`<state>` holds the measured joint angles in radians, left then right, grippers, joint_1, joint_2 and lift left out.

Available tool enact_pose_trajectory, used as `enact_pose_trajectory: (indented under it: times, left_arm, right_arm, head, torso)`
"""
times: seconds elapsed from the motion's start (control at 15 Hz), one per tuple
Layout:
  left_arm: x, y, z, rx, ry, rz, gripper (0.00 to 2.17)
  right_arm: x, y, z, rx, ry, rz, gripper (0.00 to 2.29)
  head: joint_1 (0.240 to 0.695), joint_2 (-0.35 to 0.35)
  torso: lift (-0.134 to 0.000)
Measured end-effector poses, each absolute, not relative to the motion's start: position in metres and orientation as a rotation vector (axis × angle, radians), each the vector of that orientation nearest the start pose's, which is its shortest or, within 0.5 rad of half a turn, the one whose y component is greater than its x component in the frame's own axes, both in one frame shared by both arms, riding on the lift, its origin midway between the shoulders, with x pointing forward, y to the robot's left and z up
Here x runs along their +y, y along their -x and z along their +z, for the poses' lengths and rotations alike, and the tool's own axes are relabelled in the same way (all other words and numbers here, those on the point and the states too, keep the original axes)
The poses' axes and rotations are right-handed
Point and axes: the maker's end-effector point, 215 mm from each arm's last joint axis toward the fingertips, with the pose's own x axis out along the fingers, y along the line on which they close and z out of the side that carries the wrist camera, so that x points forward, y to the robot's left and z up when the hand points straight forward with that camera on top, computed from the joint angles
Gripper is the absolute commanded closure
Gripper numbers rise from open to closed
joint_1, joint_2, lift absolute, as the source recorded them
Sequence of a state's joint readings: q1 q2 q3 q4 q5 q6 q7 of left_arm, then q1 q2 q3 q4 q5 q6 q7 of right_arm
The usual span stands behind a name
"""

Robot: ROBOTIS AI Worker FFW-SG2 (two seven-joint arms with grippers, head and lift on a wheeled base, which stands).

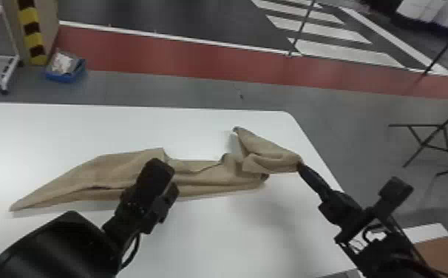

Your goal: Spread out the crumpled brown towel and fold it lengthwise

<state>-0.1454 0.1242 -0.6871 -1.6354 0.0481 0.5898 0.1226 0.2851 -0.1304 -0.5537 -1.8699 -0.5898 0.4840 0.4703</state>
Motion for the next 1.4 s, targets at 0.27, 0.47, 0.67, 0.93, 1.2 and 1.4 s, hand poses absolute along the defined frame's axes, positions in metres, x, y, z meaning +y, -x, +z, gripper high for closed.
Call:
enact_pose_trajectory:
  times: [0.27,0.47,0.67,0.93,1.2,1.4]
  left_arm:
    - [-0.046,-0.515,-0.450,0.410,-0.333,-0.503,0.70]
    - [-0.042,-0.519,-0.449,0.410,-0.338,-0.492,1.03]
    - [-0.038,-0.520,-0.448,0.417,-0.331,-0.481,1.03]
    - [-0.030,-0.515,-0.434,0.431,-0.297,-0.484,1.03]
    - [0.059,-0.525,-0.390,0.444,-0.210,-0.375,1.03]
    - [0.150,-0.531,-0.338,0.397,-0.129,-0.235,1.03]
  right_arm:
    - [-0.416,-0.463,-0.364,0.176,-0.454,0.087,1.65]
    - [-0.419,-0.463,-0.361,0.170,-0.460,0.088,1.65]
    - [-0.419,-0.463,-0.360,0.169,-0.461,0.089,1.65]
    - [-0.425,-0.461,-0.356,0.163,-0.464,0.086,1.65]
    - [-0.443,-0.460,-0.352,0.196,-0.446,0.072,1.65]
    - [-0.451,-0.468,-0.350,0.261,-0.405,0.079,1.65]
  head:
    - [0.695,-0.350]
    - [0.695,-0.350]
    - [0.695,-0.350]
    - [0.695,-0.350]
    - [0.695,-0.350]
    - [0.695,-0.344]
  torso:
    - [-0.128]
    - [-0.128]
    - [-0.128]
    - [-0.128]
    - [-0.128]
    - [-0.128]
